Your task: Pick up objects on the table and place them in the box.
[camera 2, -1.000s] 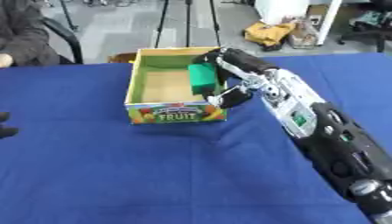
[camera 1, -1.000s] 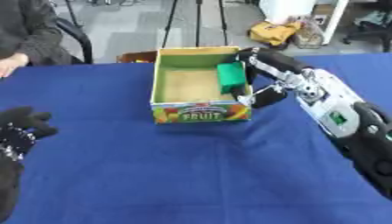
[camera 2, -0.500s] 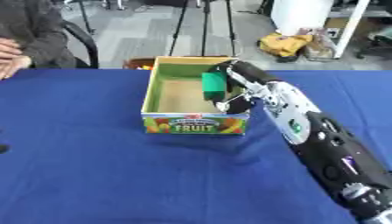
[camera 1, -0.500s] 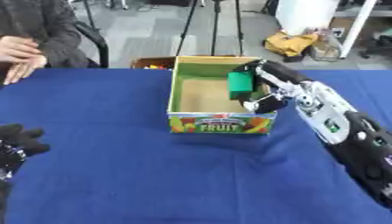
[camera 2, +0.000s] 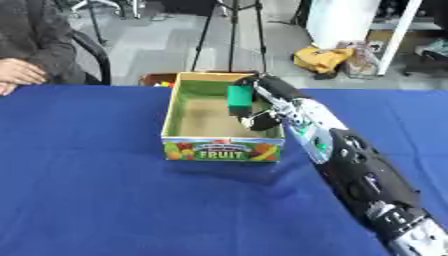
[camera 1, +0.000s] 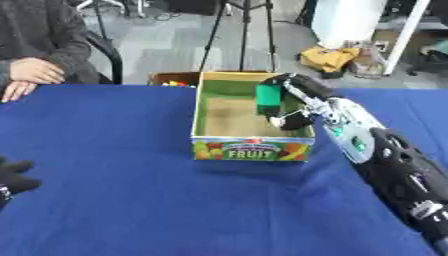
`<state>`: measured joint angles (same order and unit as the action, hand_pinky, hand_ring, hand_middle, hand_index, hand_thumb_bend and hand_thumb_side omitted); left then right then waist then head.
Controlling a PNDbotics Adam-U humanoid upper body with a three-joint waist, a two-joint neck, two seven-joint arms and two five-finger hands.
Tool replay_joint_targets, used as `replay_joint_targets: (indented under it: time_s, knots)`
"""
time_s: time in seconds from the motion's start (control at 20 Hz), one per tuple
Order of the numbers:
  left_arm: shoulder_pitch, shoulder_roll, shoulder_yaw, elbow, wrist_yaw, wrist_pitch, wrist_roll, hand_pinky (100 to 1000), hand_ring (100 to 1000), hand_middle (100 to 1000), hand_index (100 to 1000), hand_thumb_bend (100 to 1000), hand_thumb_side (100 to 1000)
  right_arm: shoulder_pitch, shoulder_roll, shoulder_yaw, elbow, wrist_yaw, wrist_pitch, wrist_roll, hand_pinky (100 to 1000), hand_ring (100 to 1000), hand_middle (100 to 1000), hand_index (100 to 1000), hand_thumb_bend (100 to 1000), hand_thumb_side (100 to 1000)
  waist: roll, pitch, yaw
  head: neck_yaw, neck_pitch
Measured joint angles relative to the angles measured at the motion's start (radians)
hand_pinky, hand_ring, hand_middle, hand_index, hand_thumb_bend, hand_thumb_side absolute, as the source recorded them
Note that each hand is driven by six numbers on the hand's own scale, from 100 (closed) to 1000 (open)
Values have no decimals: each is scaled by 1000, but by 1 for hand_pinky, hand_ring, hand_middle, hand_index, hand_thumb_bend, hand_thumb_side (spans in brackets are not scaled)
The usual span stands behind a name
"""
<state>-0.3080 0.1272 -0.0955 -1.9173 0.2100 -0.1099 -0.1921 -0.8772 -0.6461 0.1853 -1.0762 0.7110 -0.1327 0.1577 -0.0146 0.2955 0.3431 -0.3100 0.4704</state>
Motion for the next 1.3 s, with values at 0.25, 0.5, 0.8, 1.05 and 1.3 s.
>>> replay_joint_targets:
  time_s: [0.25, 0.5, 0.8, 1.05, 1.3]
  knots:
    - [0, 0, 0, 0, 1, 1, -1, 745, 811, 563, 775, 730, 747, -2, 0, 0, 1, 35, -21, 4, 982, 1000, 994, 1000, 403, 728, -3, 0, 0, -1, -5]
    - [0, 0, 0, 0, 1, 1, -1, 746, 811, 563, 774, 732, 746, -2, 0, 0, -7, 51, -24, 2, 950, 987, 967, 988, 320, 700, -5, -1, -7, -1, -6]
    - [-1, 0, 1, 0, 1, 1, -1, 745, 811, 563, 771, 735, 745, 7, 0, 1, -52, 26, -25, -22, 833, 867, 843, 937, 100, 488, -6, -1, -44, 1, -6]
    - [1, 0, 4, 0, 0, 0, 3, 746, 812, 562, 770, 735, 744, 32, 0, 17, -158, -46, -30, -41, 802, 847, 784, 908, 100, 487, 10, -8, -123, 26, 1]
    - [13, 0, 17, 0, -4, -3, 17, 745, 812, 562, 770, 739, 737, 79, 0, 54, -293, -133, -42, -40, 789, 835, 750, 887, 100, 499, 32, -21, -207, 77, 21]
